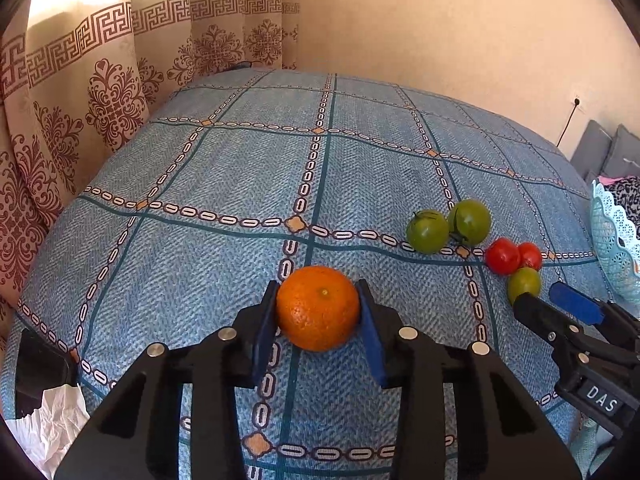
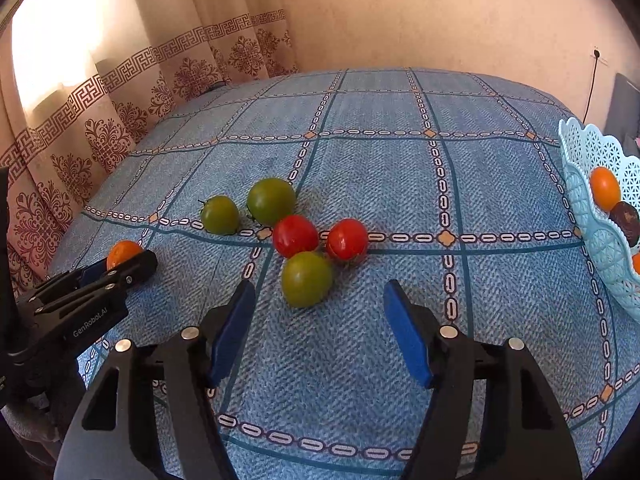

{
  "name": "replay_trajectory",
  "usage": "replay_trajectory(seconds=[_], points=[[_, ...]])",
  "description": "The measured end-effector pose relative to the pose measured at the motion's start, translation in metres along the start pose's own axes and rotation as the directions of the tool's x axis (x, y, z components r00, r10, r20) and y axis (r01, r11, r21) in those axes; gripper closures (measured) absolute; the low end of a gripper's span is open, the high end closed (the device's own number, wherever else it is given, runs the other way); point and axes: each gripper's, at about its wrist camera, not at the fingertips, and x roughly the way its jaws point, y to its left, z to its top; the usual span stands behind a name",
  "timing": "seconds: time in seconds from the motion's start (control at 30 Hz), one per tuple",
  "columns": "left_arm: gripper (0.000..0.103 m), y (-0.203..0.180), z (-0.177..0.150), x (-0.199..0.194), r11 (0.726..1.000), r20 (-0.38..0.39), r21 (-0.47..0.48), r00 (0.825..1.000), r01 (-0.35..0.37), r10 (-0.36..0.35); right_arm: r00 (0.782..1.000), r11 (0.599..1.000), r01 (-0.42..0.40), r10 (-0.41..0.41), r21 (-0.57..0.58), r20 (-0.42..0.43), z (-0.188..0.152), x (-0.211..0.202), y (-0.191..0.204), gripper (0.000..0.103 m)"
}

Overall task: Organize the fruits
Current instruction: 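Close the left gripper around the last orange on the bed cover, then grasp a large green tomato with the right gripper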

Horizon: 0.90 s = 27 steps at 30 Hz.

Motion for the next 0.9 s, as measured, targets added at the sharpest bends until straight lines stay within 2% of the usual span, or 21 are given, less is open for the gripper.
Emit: replay_trajectory(seconds=[0.27,0.4,0.53,0.9], points=[[0.065,-0.004,-0.001,-0.001,1.000,0.003,0.009,1.000,-0.017,0.017,1.000,1.000,0.017,-0.017,-0.002,0.005,0.006,0.009,0.001,0.048],[0.065,-0.006,-0.002,-0.003,1.000,0.003,0.008,1.000,-0.018,0.018,1.000,0.999,0.027,-0.027,-0.022,0.010,0.007,0.011,0.003,0.057],[0.065,-0.006,-0.001,-0.004,1.000,0.000,0.008,1.000,-0.020,0.020,1.000,0.997,0.028,-0.027,-0.071,0.004,0.003,0.009,0.010,0.075],[0.065,-0.014,-0.002,-0.014,1.000,0.001,0.015,1.000,-0.001,0.001,1.000,0.999,0.005,-0.003,-0.050,0.029,-0.005,-0.014,0.001,0.075]])
